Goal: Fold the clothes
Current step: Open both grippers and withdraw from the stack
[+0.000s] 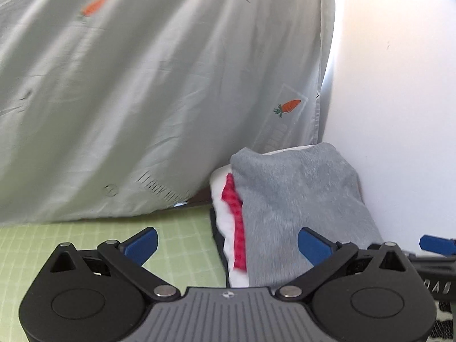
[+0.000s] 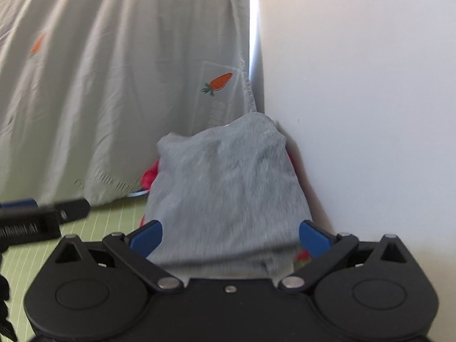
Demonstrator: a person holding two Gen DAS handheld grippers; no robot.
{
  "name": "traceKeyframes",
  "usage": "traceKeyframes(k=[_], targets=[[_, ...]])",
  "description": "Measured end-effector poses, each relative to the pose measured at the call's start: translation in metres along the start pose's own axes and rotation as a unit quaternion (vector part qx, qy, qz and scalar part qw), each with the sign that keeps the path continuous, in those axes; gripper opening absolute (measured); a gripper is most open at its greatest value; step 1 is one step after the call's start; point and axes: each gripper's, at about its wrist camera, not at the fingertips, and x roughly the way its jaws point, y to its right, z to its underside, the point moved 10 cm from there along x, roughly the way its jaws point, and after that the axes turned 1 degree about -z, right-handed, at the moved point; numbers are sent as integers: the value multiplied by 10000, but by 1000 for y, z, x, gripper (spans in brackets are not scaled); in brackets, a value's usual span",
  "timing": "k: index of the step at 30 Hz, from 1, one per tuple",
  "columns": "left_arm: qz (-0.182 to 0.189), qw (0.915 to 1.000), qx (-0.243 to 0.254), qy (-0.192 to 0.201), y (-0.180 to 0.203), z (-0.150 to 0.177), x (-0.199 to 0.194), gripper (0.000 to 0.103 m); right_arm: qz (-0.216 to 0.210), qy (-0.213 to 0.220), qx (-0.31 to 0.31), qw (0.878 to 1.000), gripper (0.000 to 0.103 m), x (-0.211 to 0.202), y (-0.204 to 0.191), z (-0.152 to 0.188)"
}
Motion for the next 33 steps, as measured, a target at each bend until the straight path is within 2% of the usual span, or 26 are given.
traceKeyframes(k=[5,9,11,14,17,21,33], targets=[[360,9991,-194,-137,-11,25,-51,103,-53,-222,169,9996,103,-55,-6,40],[642,9977,106,-202,-8,49,-84,103,45,-293,135,9995,103,-85,-10,63],[617,9975,196,-282,-8,63,-96,103,156,-261,-5,9995,103,-99,-12,71],[285,9980,256,-508,-13,83,-105,103,208,-324,14,9993,103,-113,-12,83],[138,9983,274,-496,-19,89,-115,103,213,-388,35,9990,103,-127,-13,95],[284,9986,67,-447,-21,94,-128,103,220,-421,-3,9989,103,-140,-15,104],[476,9977,150,-453,-10,107,-145,103,228,-435,-27,9988,103,-157,-15,114]])
